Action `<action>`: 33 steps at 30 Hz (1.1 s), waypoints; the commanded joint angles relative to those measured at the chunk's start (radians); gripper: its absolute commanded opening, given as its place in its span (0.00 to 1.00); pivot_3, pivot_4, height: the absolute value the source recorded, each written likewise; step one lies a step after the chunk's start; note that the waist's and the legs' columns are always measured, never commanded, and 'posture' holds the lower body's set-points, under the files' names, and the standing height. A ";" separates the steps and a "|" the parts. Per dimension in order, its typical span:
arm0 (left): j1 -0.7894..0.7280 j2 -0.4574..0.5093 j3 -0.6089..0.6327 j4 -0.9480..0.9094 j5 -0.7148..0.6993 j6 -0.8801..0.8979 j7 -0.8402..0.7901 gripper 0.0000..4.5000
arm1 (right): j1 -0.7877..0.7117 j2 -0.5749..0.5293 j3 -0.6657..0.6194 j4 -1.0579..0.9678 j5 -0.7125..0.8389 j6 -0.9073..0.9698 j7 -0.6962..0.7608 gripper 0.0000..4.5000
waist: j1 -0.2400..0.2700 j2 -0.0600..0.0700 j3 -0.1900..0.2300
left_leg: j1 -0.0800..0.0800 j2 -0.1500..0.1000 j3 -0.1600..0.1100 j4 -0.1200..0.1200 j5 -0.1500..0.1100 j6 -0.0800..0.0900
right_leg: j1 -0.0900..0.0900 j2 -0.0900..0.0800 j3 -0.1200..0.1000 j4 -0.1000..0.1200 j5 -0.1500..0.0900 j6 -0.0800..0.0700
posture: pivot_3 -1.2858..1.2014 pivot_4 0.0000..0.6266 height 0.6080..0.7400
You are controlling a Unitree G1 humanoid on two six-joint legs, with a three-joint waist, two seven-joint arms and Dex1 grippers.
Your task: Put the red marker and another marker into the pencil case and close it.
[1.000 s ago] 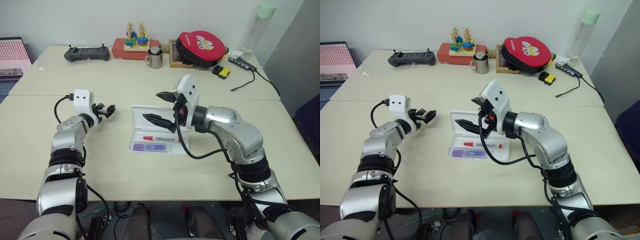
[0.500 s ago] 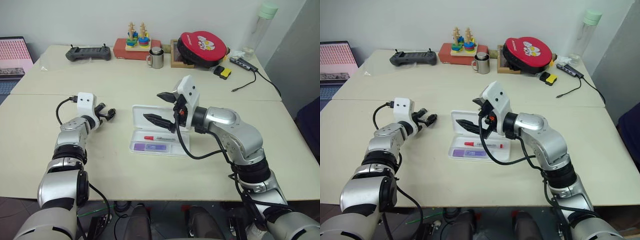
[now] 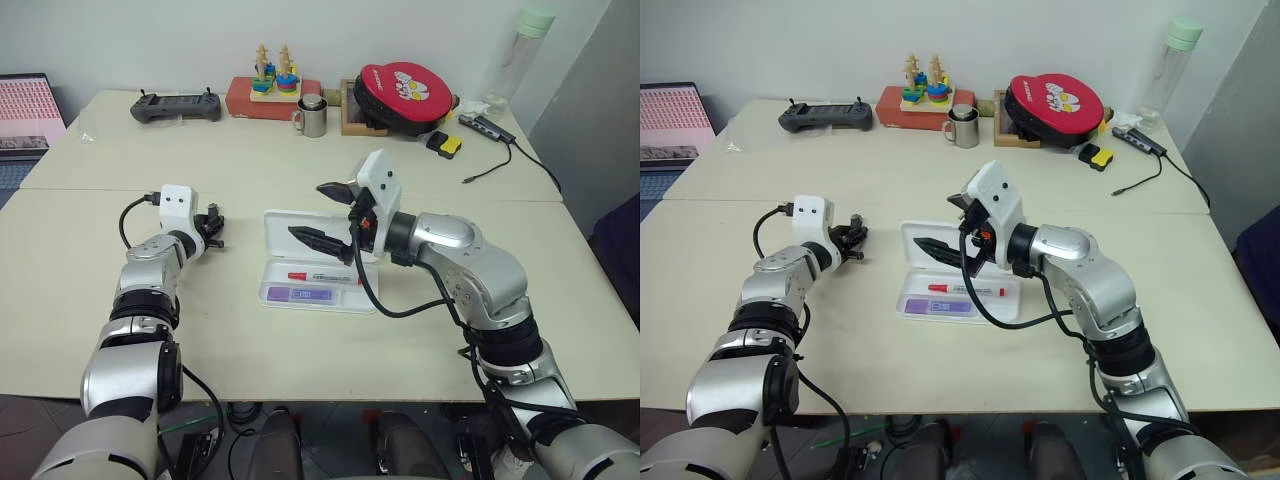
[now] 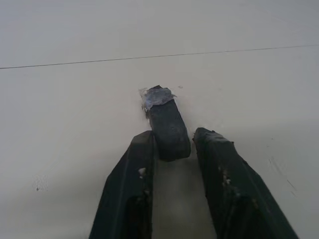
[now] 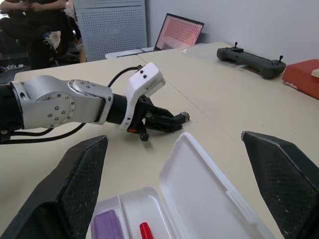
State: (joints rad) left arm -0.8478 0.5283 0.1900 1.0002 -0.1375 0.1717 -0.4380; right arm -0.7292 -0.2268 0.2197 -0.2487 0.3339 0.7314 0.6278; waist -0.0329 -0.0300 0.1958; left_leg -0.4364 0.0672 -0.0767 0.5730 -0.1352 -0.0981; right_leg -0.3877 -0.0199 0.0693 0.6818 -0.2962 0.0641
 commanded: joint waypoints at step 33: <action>0.194 0.050 -0.447 -0.965 -0.216 0.181 -0.851 0.08 | 0.279 -0.340 -0.292 -0.423 0.351 0.169 0.036 1.00 | -0.025 0.000 0.001 | 0.002 -0.001 0.000 0.000 0.001 0.002 | 0.003 0.000 0.003 -0.001 -0.003 0.003 | 0.52 0.24 1.00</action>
State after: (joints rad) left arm -0.6462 0.5711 -0.2374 0.0428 -0.3885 0.3957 -1.2661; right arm -0.4454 -0.5610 -0.0566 -0.6237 0.6633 0.9026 0.6892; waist -0.0575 -0.0296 0.1965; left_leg -0.4348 0.0664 -0.0766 0.5739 -0.1339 -0.0962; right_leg -0.3844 -0.0198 0.0724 0.6809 -0.3007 0.0650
